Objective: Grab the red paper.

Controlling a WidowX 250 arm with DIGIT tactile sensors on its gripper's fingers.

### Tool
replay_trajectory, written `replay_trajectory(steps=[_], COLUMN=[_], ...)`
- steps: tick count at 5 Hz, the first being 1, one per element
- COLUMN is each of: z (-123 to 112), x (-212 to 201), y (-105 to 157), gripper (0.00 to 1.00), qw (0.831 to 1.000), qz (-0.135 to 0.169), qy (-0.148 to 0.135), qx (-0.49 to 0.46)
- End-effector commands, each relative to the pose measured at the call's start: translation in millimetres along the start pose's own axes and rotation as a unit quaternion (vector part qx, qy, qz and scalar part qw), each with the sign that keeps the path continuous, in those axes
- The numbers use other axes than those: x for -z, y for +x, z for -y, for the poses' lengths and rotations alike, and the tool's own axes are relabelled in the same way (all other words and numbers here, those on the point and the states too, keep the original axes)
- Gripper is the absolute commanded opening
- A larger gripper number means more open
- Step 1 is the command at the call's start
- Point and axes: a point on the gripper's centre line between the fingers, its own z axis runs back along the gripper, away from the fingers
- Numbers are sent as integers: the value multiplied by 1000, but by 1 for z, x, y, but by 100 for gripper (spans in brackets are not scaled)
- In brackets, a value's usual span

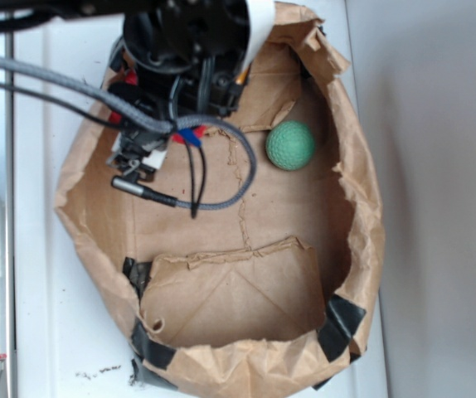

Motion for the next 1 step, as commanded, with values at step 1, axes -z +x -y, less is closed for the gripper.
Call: replay_trajectory(steps=[1], z=[24], x=[-15], y=[13], gripper=[0], qw=[998], qz=[20], qy=[51], qx=[-14])
